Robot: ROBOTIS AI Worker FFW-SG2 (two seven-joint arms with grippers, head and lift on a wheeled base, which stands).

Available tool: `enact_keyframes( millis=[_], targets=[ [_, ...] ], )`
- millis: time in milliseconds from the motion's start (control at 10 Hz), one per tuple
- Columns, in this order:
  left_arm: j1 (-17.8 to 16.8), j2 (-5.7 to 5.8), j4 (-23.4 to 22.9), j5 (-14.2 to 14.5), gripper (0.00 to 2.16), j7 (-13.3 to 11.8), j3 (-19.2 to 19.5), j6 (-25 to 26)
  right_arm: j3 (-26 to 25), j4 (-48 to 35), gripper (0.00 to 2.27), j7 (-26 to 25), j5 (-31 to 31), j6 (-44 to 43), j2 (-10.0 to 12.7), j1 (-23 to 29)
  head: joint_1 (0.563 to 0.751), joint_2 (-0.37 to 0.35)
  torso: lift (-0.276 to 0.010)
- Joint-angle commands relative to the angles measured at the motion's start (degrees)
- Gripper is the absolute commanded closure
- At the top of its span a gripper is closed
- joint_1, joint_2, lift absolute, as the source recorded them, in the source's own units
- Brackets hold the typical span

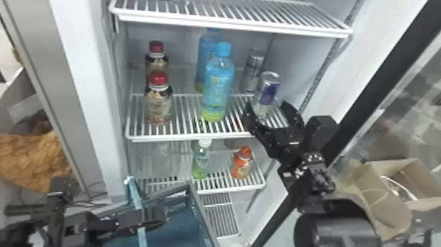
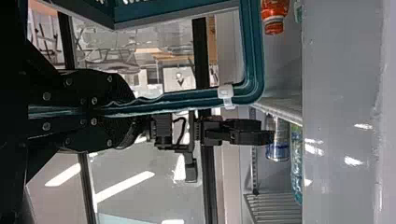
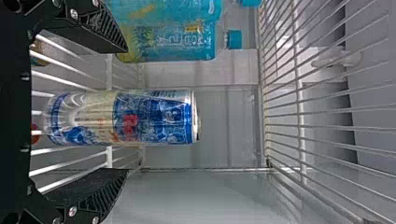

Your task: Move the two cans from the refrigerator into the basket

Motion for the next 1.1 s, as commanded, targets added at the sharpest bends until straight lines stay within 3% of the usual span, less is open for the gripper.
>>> enact_keyframes(
  millis=[0,400,500,700,800,1000],
  targets=[
    [0.0,0.02,0.0,0.0,1.19,0.0,0.0,0.0,0.5,3.6,0.15,0.0,0.0,0.1,-0.1,-3.4,0.695,-0.235,-0.025],
    [0.3,-0.06,0.0,0.0,1.19,0.0,0.1,0.0,1.3,7.1,0.2,-0.7,-0.2,2.5,-0.4,-7.3,0.695,-0.219,-0.025],
    [0.4,-0.06,0.0,0.0,1.19,0.0,0.2,0.0,1.2,7.1,0.4,-0.8,-1.0,3.7,-0.4,-7.3,0.695,-0.218,-0.025],
    [0.6,-0.15,0.0,0.0,1.19,0.0,0.2,0.0,1.2,7.2,1.15,-0.9,-2.9,4.2,-0.8,-7.3,0.695,-0.217,-0.025],
    [0.6,-0.15,0.0,0.0,1.19,0.0,0.2,0.0,1.2,6.4,1.27,-1.4,-2.8,4.2,-1.1,-6.9,0.695,-0.218,-0.025],
    [0.6,-0.15,0.0,0.0,1.19,0.0,0.2,0.0,1.1,4.8,1.27,-1.6,-2.9,4.2,-1.5,-6.2,0.695,-0.224,-0.025]
  ],
)
